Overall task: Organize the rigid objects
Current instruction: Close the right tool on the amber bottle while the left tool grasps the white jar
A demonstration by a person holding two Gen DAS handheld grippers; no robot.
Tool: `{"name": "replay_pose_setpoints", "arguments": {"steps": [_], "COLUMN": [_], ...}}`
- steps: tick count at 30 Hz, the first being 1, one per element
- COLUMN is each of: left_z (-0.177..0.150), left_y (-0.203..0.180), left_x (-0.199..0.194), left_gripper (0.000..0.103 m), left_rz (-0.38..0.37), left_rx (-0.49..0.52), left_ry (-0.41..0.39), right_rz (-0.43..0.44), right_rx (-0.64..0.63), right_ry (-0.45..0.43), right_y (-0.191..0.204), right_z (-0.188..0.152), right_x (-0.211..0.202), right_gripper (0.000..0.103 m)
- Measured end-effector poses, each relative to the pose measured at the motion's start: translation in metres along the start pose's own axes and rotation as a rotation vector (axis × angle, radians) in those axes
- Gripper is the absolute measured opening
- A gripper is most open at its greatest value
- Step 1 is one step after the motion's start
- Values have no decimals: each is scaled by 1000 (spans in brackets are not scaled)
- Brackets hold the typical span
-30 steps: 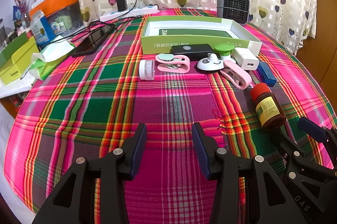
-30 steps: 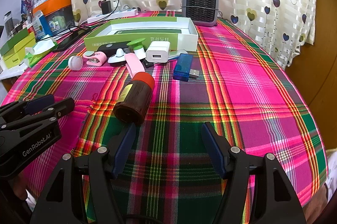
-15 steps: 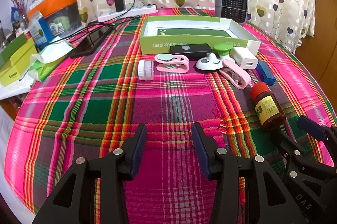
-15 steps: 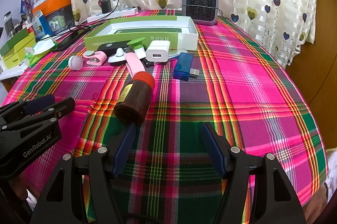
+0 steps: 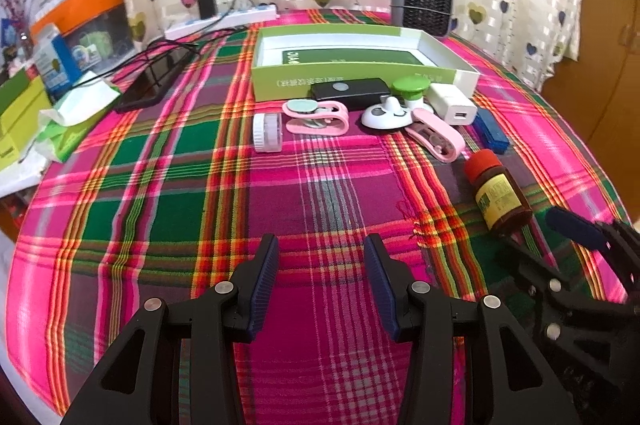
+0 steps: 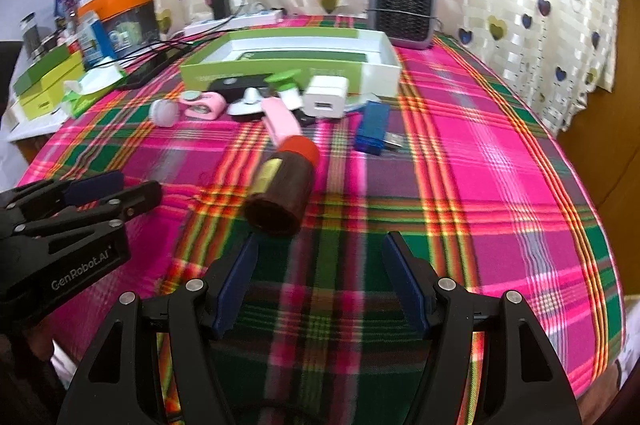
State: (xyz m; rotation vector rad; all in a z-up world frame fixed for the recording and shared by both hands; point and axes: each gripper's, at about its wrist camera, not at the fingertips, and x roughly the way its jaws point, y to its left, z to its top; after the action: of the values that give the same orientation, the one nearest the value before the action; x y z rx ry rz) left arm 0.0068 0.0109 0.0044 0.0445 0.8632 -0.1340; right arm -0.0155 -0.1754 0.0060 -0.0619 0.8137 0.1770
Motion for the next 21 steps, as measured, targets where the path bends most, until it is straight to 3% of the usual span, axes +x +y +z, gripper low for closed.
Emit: {"name": "replay_pose_setpoints", "arguments": {"steps": [10,18,21], "left_z": [11,37,45], "left_y": [20,37,41], "left_x": [4,15,25], "left_gripper": [43,43,43], "left_rz": [-94,-75,-64], "left_rx": [-30,-71,-84], "left_ry": [10,-8,7], "right_rz": [88,97,81], "right_rx": [38,67,66], "right_ry": [18,60,56], "right_y": [4,1,-1], "right_z": [20,26,27], "right_x": [12,22,21], "right_gripper": [65,65,56]}}
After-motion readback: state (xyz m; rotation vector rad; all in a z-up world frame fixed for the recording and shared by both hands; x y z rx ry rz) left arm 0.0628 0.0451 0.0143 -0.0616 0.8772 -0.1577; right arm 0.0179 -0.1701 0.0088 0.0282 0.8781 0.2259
